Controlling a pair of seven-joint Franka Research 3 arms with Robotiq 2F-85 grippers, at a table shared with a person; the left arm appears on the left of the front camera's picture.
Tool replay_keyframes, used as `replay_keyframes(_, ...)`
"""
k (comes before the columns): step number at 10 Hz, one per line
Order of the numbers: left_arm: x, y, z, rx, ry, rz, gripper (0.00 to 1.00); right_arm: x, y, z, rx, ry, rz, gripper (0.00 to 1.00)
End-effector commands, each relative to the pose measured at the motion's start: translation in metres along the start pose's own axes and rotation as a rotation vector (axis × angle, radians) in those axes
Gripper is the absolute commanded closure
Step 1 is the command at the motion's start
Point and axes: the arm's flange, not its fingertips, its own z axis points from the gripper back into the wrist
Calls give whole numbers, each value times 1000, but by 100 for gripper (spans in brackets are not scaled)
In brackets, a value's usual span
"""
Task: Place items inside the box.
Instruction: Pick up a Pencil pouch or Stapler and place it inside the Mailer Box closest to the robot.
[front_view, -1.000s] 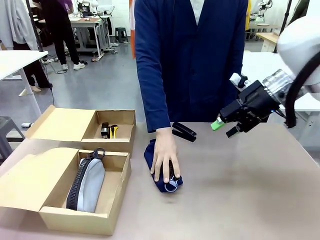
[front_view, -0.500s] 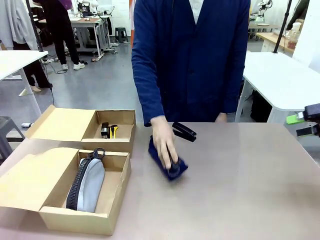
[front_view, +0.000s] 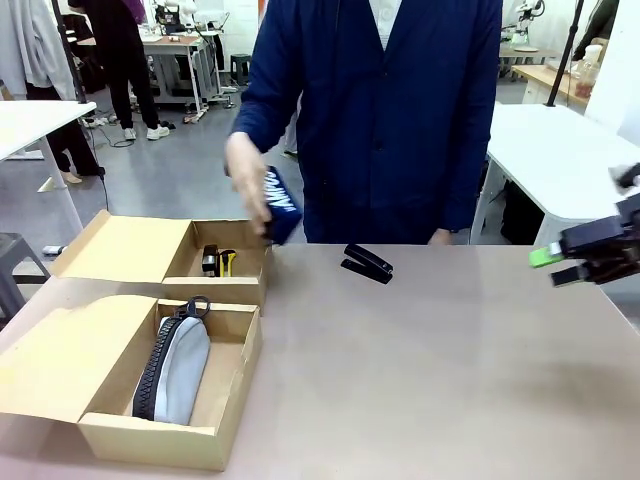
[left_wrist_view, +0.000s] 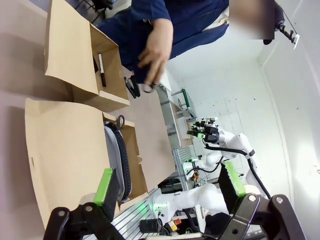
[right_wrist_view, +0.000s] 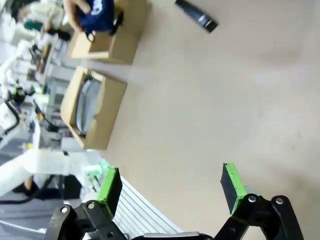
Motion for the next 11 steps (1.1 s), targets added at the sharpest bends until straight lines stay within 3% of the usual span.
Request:
replay_keyframes(1,1,-2,-1,-22,-11,-18,0,40,19,-49,-15,93,128,0)
replay_keyframes(2,1,-2,-1,-22,-11,-18,0,75,39,-95,-86,183,192,0)
replay_keyframes(3,1,-2,-1,-22,-11,-18,0,99,53,-129,-147,208,233,0)
replay_keyframes(5,1,-2,-1,-22,-11,-18,0,124,74,-169,-337,125,260,0)
replay_keyframes(6,1,-2,-1,-22,-11,-18,0,83,74,-145,-112,196,255,0)
replay_keyframes(8,1,-2,-1,-22,-11,-18,0,83,74,-145,-112,196,255,0)
replay_keyframes(9,1,-2,-1,-22,-11,-18,0,104,75,-167,-170,186,269,0)
replay_keyframes(11,1,-2,-1,-22,-11,-18,0,157,49,-212,-213,243,441,0)
